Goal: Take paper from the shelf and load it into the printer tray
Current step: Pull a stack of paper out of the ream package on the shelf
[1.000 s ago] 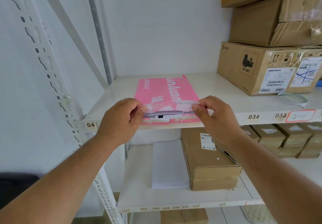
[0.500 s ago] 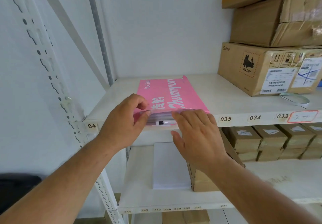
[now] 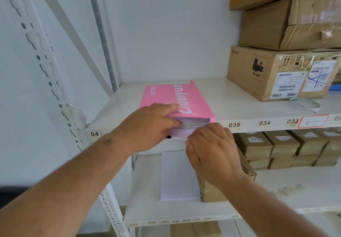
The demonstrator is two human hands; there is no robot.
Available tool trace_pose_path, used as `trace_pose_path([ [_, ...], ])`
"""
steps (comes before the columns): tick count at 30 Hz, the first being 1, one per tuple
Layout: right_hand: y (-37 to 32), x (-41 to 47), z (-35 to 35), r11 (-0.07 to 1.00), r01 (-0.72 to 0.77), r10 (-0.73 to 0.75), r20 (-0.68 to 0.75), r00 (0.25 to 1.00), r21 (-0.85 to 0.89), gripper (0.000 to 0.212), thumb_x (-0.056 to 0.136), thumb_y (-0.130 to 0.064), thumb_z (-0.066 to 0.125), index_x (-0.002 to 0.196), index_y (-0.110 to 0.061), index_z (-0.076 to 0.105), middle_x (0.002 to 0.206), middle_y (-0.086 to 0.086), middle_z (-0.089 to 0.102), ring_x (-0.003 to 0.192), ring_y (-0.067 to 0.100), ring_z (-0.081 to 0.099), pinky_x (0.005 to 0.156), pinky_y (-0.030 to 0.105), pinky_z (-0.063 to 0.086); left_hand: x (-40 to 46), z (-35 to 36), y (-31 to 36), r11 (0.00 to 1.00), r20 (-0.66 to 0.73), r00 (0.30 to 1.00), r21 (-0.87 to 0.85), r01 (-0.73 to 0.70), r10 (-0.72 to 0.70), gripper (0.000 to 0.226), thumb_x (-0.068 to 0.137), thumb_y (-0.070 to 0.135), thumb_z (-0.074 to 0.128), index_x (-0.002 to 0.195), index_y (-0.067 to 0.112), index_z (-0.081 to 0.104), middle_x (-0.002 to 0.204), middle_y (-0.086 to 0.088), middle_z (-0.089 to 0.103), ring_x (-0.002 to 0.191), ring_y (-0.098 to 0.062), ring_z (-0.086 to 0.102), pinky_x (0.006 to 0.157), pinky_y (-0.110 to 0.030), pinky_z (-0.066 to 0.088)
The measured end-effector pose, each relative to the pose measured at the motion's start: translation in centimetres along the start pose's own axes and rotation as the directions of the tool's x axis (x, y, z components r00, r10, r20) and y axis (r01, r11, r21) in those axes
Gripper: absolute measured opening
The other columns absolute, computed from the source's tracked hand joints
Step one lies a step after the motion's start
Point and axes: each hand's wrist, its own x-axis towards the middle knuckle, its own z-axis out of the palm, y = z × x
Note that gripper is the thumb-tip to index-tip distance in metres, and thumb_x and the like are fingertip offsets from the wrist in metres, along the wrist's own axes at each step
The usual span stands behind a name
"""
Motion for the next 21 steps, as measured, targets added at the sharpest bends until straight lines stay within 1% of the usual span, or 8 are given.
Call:
trace_pose_path([
  [4, 0.7, 1.0, 0.2, 0.995, -0.077, 0.071, -0.091, 0.993, -0.06, 0.038, 0.101, -0.032, 0.057, 0.068, -0.015, 0.068, 0.071, 0.0, 0.066, 0.081, 0.032, 0.06, 0.069, 0.044, 0.046, 1.5, -0.3, -0.5, 0.999, 0.061, 0.998, -0.011, 0.034, -0.033, 0.027, 0.097, 0.03, 0.067, 0.124, 0.031, 0.075, 0.15, 0.004, 0.059, 0.125, -0.031, 0.062, 0.092, -0.047, 0.057],
  [7, 2.2, 1.4, 1.2, 0.985, -0.12, 0.11, -0.082, 0.991, -0.123, 0.039, 0.098, -0.034, 0.059, 0.066, -0.015, 0.07, 0.072, 0.001, 0.068, 0.08, 0.033, 0.059, 0.068, 0.043, 0.044, 2.1, 0.3, -0.8, 1.0, 0.086, 0.996, -0.003, 0.021, -0.021, 0.028, 0.098, 0.025, 0.065, 0.124, 0.03, 0.074, 0.146, 0.003, 0.062, 0.121, -0.03, 0.065, 0.092, -0.046, 0.056],
  [12, 3.8, 2.2, 1.8, 0.98, -0.139, 0.143, 0.019, 0.989, -0.142, 0.036, 0.093, -0.033, 0.053, 0.071, -0.013, 0.074, 0.075, 0.002, 0.069, 0.069, 0.031, 0.059, 0.064, 0.039, 0.05, 3.6, 0.6, -0.4, 0.993, 0.1, 0.991, -0.057, 0.099, -0.093, 0.033, 0.1, 0.018, 0.064, 0.131, 0.026, 0.072, 0.146, 0.001, 0.061, 0.127, -0.026, 0.062, 0.1, -0.041, 0.051],
  [14, 3.4, 2.3, 1.4, 0.98, -0.186, 0.191, 0.081, 0.978, -0.068, 0.034, 0.093, -0.032, 0.051, 0.075, -0.013, 0.073, 0.078, 0.004, 0.069, 0.061, 0.032, 0.063, 0.057, 0.036, 0.052, 3.9, 0.6, -0.6, 0.992, 0.096, 0.991, -0.078, 0.1, -0.093, 0.035, 0.1, 0.02, 0.064, 0.133, 0.028, 0.07, 0.147, 0.004, 0.059, 0.13, -0.02, 0.059, 0.101, -0.033, 0.048],
  [16, 2.0, 2.0, 0.8, 0.95, -0.311, 0.299, 0.189, 0.935, 0.036, 0.027, 0.096, -0.031, 0.054, 0.086, -0.016, 0.074, 0.089, 0.001, 0.073, 0.067, 0.03, 0.068, 0.057, 0.036, 0.055, 3.9, 0.7, -1.1, 0.993, 0.119, 0.989, -0.076, 0.094, -0.085, 0.038, 0.099, 0.024, 0.065, 0.136, 0.032, 0.066, 0.148, 0.009, 0.057, 0.132, -0.014, 0.056, 0.099, -0.027, 0.043],
  [18, 0.3, 2.0, 0.4, 0.843, -0.507, 0.431, 0.334, 0.838, 0.183, 0.021, 0.1, -0.031, 0.056, 0.1, -0.022, 0.075, 0.097, -0.005, 0.075, 0.08, 0.023, 0.071, 0.069, 0.036, 0.058, 3.8, 0.7, -1.6, 0.99, 0.137, 0.986, -0.085, 0.111, -0.099, 0.04, 0.098, 0.028, 0.066, 0.137, 0.036, 0.064, 0.147, 0.012, 0.056, 0.133, -0.009, 0.053, 0.096, -0.021, 0.039],
  [19, -0.5, 2.2, 0.1, 0.724, -0.631, 0.507, 0.405, 0.761, 0.279, 0.019, 0.1, -0.031, 0.058, 0.105, -0.023, 0.074, 0.099, -0.007, 0.075, 0.085, 0.019, 0.072, 0.073, 0.034, 0.058, 3.8, 0.6, -1.7, 0.988, 0.141, 0.984, -0.095, 0.123, -0.109, 0.039, 0.099, 0.029, 0.066, 0.138, 0.036, 0.064, 0.146, 0.013, 0.057, 0.132, -0.008, 0.054, 0.096, -0.019, 0.037],
  [21, -1.8, 3.0, -0.1, 0.342, -0.821, 0.616, 0.55, 0.564, 0.457, 0.015, 0.1, -0.027, 0.06, 0.109, -0.022, 0.071, 0.103, -0.006, 0.076, 0.085, 0.013, 0.078, 0.068, 0.029, 0.057, 4.0, 0.5, -1.9, 0.984, 0.145, 0.983, -0.119, 0.131, -0.113, 0.037, 0.101, 0.03, 0.064, 0.138, 0.034, 0.064, 0.142, 0.012, 0.06, 0.13, -0.009, 0.056, 0.101, -0.02, 0.039],
])
